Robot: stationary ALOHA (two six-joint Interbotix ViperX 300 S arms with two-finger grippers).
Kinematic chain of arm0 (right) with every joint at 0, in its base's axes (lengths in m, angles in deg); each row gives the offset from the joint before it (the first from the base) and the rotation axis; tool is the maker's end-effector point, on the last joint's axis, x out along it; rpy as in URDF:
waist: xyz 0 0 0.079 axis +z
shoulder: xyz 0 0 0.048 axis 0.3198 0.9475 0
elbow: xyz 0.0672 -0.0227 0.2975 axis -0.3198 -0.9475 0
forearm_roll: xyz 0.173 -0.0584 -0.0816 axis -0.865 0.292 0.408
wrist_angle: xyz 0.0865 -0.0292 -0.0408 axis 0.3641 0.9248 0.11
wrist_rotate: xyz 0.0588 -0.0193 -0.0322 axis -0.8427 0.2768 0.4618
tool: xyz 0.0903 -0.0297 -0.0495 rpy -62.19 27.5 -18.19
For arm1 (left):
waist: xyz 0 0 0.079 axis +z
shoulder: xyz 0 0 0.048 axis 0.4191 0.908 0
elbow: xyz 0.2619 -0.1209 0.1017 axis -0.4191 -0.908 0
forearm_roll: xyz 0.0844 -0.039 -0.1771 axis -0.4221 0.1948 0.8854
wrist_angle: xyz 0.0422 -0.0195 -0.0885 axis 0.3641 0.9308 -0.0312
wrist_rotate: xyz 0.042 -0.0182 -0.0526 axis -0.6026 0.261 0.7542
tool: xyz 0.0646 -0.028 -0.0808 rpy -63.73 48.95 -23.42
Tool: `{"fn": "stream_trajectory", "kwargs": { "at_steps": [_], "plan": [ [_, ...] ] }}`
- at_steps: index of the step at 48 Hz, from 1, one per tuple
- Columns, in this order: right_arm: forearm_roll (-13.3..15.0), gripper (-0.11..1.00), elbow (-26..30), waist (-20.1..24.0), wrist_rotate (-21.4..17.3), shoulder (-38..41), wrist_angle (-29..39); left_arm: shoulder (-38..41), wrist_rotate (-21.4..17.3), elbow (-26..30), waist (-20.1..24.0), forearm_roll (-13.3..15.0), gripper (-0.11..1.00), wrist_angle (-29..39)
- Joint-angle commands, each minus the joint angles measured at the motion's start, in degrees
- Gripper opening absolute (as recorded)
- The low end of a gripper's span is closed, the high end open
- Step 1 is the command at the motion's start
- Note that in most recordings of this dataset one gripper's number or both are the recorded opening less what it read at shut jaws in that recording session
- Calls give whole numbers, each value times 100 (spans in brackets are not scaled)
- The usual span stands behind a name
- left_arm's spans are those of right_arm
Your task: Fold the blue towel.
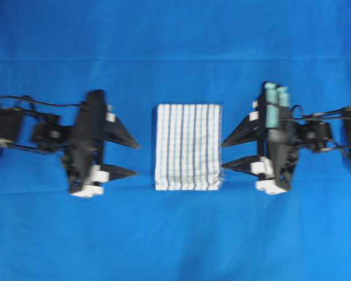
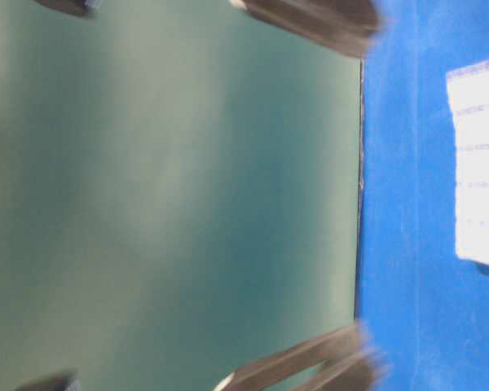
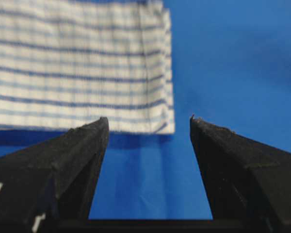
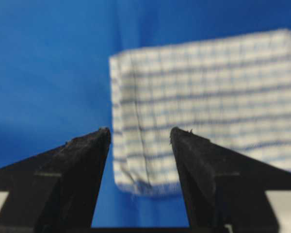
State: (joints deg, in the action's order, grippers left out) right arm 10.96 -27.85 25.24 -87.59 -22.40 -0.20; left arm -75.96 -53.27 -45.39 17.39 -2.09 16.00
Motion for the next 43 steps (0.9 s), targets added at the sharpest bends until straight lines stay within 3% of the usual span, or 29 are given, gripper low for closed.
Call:
{"fn": "stream_trajectory", "kwargs": {
  "at_steps": [1, 24, 34, 43],
  "plan": [
    [167, 58, 62, 9, 9, -580, 97, -633, -9, -105, 0, -18, 60, -18],
    [1099, 58, -686, -694, 9, -3410, 1143, -3753, -563, -1485, 299, -44, 60, 9],
    [1143, 58, -1380, -958, 0, -4430, 1178, -4896, -606, -2153, 650, -44, 60, 26],
    [1143, 58, -2004, -1037, -62, -4843, 1046, -5607, -668, -2522, 773, -44, 60, 281]
  ]
}}
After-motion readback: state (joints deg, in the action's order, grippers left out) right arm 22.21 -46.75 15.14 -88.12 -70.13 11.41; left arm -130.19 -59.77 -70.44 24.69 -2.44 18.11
